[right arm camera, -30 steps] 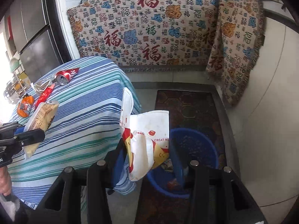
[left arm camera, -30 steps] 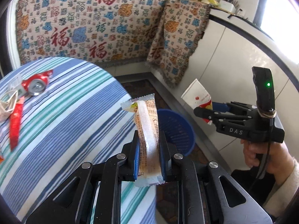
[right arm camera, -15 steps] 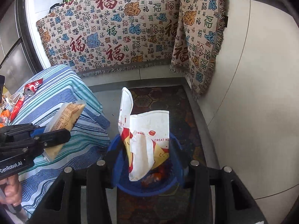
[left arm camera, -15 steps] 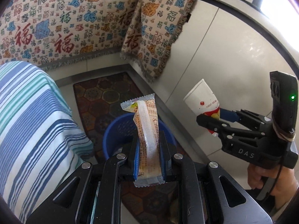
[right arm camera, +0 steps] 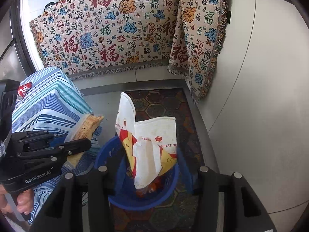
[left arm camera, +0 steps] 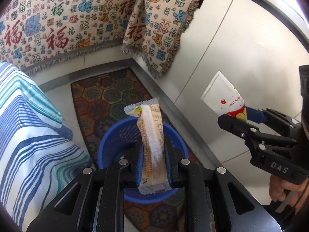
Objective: Collect trash
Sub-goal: 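Carry the snack bar and paper cup to the blue basket and open both grippers, then move both open grippers back over the table, then grasp the red wrapper with the right gripper and lift it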
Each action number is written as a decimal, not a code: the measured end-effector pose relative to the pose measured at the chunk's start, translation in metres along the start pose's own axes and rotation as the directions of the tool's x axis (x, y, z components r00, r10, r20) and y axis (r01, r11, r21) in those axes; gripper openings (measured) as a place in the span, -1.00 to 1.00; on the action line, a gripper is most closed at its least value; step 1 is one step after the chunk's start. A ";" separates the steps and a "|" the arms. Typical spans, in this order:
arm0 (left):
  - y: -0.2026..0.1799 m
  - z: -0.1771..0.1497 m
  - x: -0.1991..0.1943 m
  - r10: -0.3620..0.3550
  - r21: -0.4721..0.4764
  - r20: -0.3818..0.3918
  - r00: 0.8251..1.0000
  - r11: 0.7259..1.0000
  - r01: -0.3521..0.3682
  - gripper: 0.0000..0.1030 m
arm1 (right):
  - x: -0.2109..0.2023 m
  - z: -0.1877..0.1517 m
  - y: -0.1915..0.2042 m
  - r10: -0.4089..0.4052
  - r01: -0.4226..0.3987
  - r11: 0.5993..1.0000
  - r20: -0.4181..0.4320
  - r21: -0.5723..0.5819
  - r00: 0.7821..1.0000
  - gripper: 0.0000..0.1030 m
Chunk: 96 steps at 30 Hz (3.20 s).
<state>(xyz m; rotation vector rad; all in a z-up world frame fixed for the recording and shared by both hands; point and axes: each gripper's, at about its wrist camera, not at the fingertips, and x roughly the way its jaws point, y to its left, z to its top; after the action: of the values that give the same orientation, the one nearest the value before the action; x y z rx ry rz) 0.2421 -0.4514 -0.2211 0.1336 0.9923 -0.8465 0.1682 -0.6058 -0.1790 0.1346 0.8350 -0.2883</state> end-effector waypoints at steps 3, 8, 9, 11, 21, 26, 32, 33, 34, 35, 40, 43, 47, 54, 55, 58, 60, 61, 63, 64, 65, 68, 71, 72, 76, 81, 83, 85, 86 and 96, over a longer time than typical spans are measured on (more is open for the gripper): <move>0.002 0.002 0.002 0.000 -0.009 0.017 1.000 1.000 0.001 0.03 | 0.000 0.000 0.000 0.019 -0.019 1.000 0.001 0.002 1.000 0.27; 0.005 0.000 -0.006 0.014 -0.019 0.033 0.999 1.000 -0.013 0.21 | 0.000 0.002 0.005 0.025 -0.025 0.999 0.000 -0.023 1.000 0.27; 0.006 -0.001 -0.010 0.016 -0.020 0.037 0.999 1.000 -0.015 0.22 | -0.001 0.003 0.006 0.025 -0.025 0.999 0.001 -0.027 1.000 0.27; 0.007 -0.004 -0.019 0.022 -0.023 0.044 0.999 1.000 -0.021 0.22 | -0.004 0.004 0.010 0.026 -0.026 0.999 0.010 -0.031 1.000 0.27; 0.030 -0.040 -0.112 0.092 -0.063 0.104 0.990 0.994 -0.086 0.36 | -0.022 0.016 0.068 0.074 -0.064 0.989 0.075 -0.135 0.994 0.27; 0.062 -0.076 -0.168 0.206 -0.100 0.120 0.971 0.976 -0.195 0.46 | -0.030 0.017 0.123 0.135 -0.115 0.972 0.090 -0.206 0.987 0.27; 0.124 -0.125 -0.220 0.350 -0.217 0.108 0.931 0.922 -0.321 0.52 | -0.036 0.001 0.209 0.227 -0.196 0.929 0.065 -0.313 0.972 0.27; 0.136 -0.134 -0.227 0.366 -0.242 0.102 0.925 0.911 -0.334 0.52 | -0.037 -0.004 0.224 0.241 -0.208 0.920 0.061 -0.332 0.969 0.27; 0.148 -0.141 -0.235 0.383 -0.263 0.099 0.919 0.900 -0.347 0.52 | -0.039 -0.008 0.238 0.255 -0.219 0.911 0.058 -0.349 0.965 0.27; 0.160 -0.149 -0.241 0.403 -0.282 0.096 0.910 0.888 -0.364 0.52 | -0.041 -0.013 0.250 0.268 -0.230 0.902 0.055 -0.365 0.962 0.27; 0.219 -0.190 -0.272 0.469 -0.359 0.054 0.881 0.833 -0.421 0.52 | -0.050 -0.041 0.311 0.307 -0.262 0.858 0.033 -0.442 0.951 0.27; 0.250 -0.209 -0.284 0.490 -0.399 0.023 0.871 0.804 -0.442 0.52 | -0.047 -0.054 0.339 0.320 -0.289 0.838 -0.013 -0.463 0.947 0.27; 0.278 -0.228 -0.300 0.518 -0.431 0.021 0.855 0.777 -0.460 0.54 | -0.046 -0.063 0.368 0.323 -0.304 0.823 -0.046 -0.480 0.945 0.27; 0.301 -0.237 -0.310 0.566 -0.451 0.005 0.825 0.737 -0.503 0.68 | -0.033 -0.048 0.397 0.326 -0.347 0.848 -0.122 -0.402 0.938 0.31; 0.302 -0.238 -0.308 0.584 -0.436 -0.002 0.812 0.730 -0.526 0.74 | -0.032 -0.046 0.404 0.327 -0.351 0.848 -0.129 -0.398 0.936 0.31; 0.302 -0.235 -0.302 0.594 -0.407 -0.031 0.804 0.727 -0.553 0.88 | -0.025 -0.034 0.426 0.344 -0.381 0.843 -0.163 -0.381 0.925 0.31; 0.301 -0.236 -0.302 0.594 -0.397 -0.038 0.803 0.729 -0.558 0.93 | -0.020 -0.025 0.439 0.367 -0.411 0.842 -0.186 -0.349 0.911 0.31; 0.301 -0.236 -0.302 0.592 -0.395 -0.039 0.805 0.731 -0.557 0.95 | -0.017 -0.021 0.444 0.379 -0.425 0.842 -0.197 -0.331 0.904 0.31; 0.300 -0.236 -0.302 0.590 -0.390 -0.041 0.806 0.733 -0.557 0.98 | -0.010 -0.012 0.456 0.378 -0.426 0.849 -0.204 -0.313 0.903 0.31; 0.300 -0.236 -0.302 0.590 -0.388 -0.042 0.806 0.734 -0.558 0.98 | -0.007 -0.008 0.462 0.369 -0.416 0.855 -0.200 -0.310 0.908 0.31; 0.299 -0.236 -0.302 0.590 -0.388 -0.042 0.806 0.734 -0.558 0.98 | -0.003 -0.004 0.467 0.357 -0.402 0.861 -0.192 -0.311 0.914 0.31; 0.299 -0.235 -0.302 0.587 -0.389 -0.042 0.808 0.735 -0.555 0.99 | 0.003 0.002 0.475 0.340 -0.378 0.874 -0.170 -0.307 0.925 0.31; 0.299 -0.235 -0.302 0.588 -0.390 -0.042 0.808 0.735 -0.555 0.99 | 0.008 0.007 0.482 0.320 -0.338 0.885 -0.110 -0.319 0.941 0.15; 0.299 -0.235 -0.302 0.588 -0.391 -0.042 0.808 0.734 -0.555 0.99 | 0.008 0.006 0.482 0.301 -0.315 0.887 -0.094 -0.338 0.949 -0.08; 0.299 -0.234 -0.302 0.588 -0.393 -0.043 0.808 0.733 -0.555 0.99 | 0.002 0.000 0.458 0.312 -0.322 0.891 -0.084 -0.319 0.947 -0.40; 0.298 -0.234 -0.301 0.590 -0.394 -0.043 0.807 0.732 -0.556 0.99 | -0.017 -0.022 0.415 0.217 -0.220 0.920 -0.045 -0.325 0.975 -0.40; 0.298 -0.234 -0.301 0.591 -0.393 -0.045 0.806 0.731 -0.558 0.99 | -0.024 -0.031 0.403 0.189 -0.186 0.929 -0.021 -0.320 0.982 -0.40; 0.298 -0.233 -0.302 0.589 -0.392 -0.046 0.806 0.732 -0.557 0.99 | -0.028 -0.035 0.397 0.191 -0.188 0.934 -0.019 -0.303 0.981 -0.37; 0.298 -0.232 -0.301 0.588 -0.389 -0.047 0.808 0.734 -0.557 0.99 | -0.028 -0.037 0.397 0.189 -0.184 0.934 -0.013 -0.305 0.982 -0.35; 0.330 -0.199 -0.292 0.460 -0.179 -0.010 0.888 0.873 -0.454 0.99 | -0.029 -0.041 0.391 0.227 -0.217 0.932 -0.002 -0.291 0.974 -0.34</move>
<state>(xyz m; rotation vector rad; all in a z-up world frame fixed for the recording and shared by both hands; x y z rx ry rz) 0.2541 0.0305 -0.1933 0.1930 0.9479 -0.3208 0.2397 -0.2187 -0.1828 -0.0508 0.8131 0.0471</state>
